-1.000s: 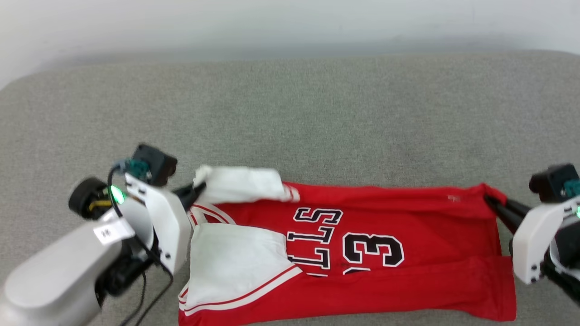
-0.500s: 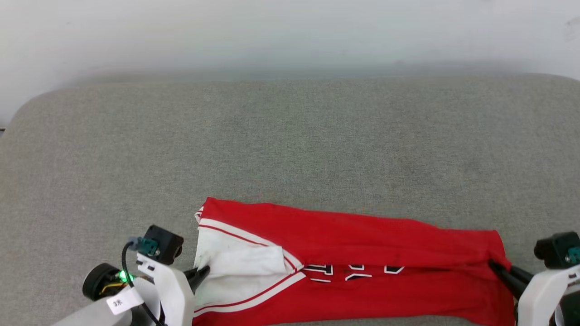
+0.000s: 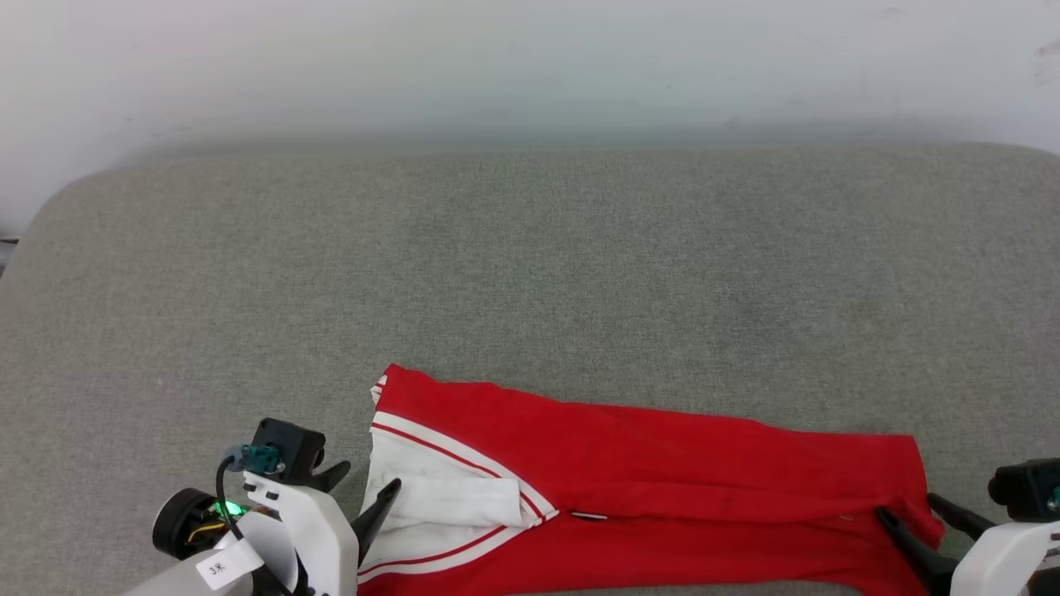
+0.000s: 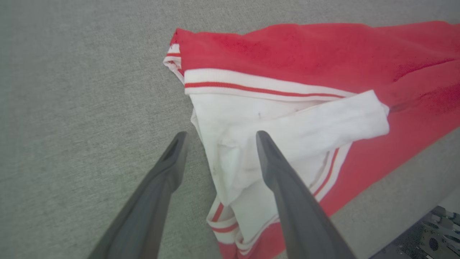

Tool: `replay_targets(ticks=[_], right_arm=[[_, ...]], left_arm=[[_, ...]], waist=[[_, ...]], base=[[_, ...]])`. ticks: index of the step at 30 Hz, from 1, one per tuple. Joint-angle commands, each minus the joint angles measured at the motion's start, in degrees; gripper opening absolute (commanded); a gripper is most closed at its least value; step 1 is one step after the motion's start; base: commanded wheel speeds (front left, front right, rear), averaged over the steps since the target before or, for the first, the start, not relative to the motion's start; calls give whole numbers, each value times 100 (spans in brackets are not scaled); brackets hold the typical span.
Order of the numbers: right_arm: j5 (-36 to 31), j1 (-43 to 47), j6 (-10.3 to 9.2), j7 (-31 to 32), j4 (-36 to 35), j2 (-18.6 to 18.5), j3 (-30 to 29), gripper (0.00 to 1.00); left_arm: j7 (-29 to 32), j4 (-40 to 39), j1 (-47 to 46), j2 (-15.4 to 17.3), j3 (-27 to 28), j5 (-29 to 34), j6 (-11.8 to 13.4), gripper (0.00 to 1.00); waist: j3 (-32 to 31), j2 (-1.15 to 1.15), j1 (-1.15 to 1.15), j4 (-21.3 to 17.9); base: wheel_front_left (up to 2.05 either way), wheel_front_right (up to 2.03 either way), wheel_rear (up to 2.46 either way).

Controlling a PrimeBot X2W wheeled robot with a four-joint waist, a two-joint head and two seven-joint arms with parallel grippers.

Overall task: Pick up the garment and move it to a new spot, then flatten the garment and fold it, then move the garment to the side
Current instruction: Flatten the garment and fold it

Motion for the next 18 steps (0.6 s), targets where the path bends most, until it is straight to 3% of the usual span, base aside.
replay_targets(ticks=[1, 10, 18], right_arm=[[61, 72, -7, -13, -101, -42, -72, 100], [272, 102, -6, 333, -897, -372, -855, 100], [728, -25, -5, 1360, -715, -677, -1009, 100]], left_arm=[[-112, 5, -7, -27, 62, 56, 63, 100], [-1363, -44, 108, -47, 565, 409, 766, 100], [-1767, -182, 278, -249, 1210, 853, 1348, 100]], waist=[[-75, 0, 0, 9], [-237, 0, 0, 15], [-182, 0, 0, 122]], base=[[0, 0, 0], [0, 0, 0], [0, 0, 0]])
